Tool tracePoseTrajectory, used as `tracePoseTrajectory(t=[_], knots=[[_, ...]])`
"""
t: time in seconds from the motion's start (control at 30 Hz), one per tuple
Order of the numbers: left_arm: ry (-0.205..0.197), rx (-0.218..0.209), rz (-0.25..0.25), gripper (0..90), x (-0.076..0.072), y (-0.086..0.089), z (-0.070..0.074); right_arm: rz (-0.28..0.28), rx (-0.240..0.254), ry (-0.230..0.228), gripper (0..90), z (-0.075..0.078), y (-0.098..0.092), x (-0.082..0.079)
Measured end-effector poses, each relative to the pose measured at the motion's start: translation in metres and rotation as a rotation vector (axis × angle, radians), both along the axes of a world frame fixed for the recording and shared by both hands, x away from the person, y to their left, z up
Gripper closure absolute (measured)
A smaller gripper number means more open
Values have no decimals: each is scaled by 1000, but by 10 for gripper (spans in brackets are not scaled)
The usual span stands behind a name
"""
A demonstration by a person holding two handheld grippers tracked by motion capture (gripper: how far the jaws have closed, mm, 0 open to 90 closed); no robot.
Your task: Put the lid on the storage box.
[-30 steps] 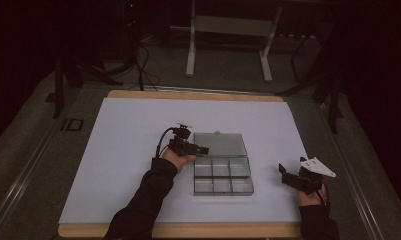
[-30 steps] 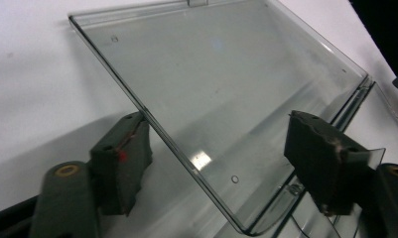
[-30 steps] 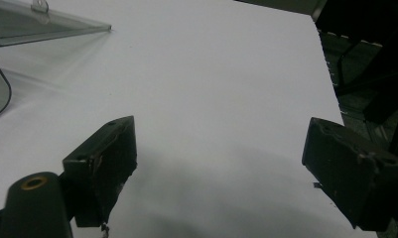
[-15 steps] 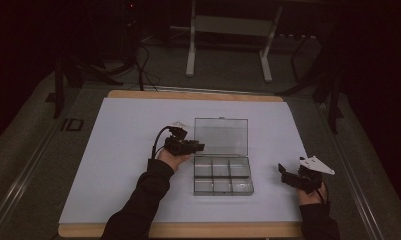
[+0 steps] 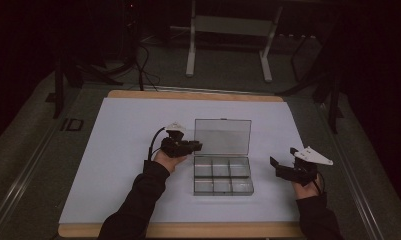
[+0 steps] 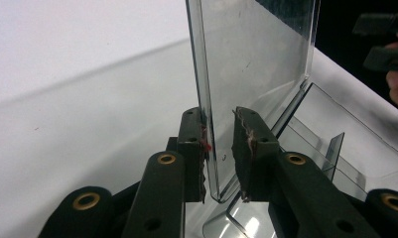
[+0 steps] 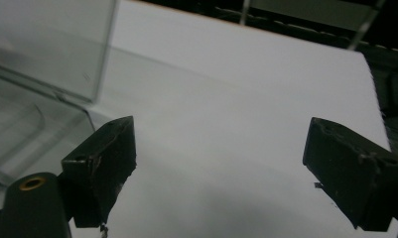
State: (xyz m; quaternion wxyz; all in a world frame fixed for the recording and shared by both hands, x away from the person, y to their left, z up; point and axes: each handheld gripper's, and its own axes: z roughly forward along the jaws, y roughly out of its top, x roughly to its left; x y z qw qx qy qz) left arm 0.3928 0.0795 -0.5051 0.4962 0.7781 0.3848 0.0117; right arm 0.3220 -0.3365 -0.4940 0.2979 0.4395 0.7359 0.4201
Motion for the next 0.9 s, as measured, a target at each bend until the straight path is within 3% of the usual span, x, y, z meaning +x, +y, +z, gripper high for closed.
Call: tracePoseTrajectory(t=[0.13, 0.23, 0.33, 0.53, 0.63, 0.67, 0.7, 0.73, 0.83, 0.9], knots=[[-13, 12, -4, 759, -1, 0, 1, 43, 14, 8, 121, 11, 12, 11], [-30, 19, -8, 761, -2, 0, 1, 88, 23, 52, 130, 16, 25, 21], [-32, 20, -9, 761, -2, 0, 1, 89, 13, 51, 132, 17, 33, 26], [-46, 22, -15, 764, -3, 0, 1, 155, 17, 57, 176, 16, 55, 37], [-54, 14, -16, 764, -3, 1, -1, 201, 45, 65, 288, 17, 65, 44], [-54, 14, -16, 764, -3, 1, -1, 201, 45, 65, 288, 17, 65, 44], [-53, 11, -15, 764, -3, 1, -1, 210, 37, 67, 359, 17, 69, 46], [-54, 10, -16, 764, -3, 1, -1, 210, 37, 67, 359, 17, 69, 46], [-59, 9, -18, 766, -3, 1, -1, 225, 43, 73, 513, 16, 74, 49], [-62, 8, -20, 766, -4, 1, -1, 226, 44, 82, 566, 16, 75, 51]])
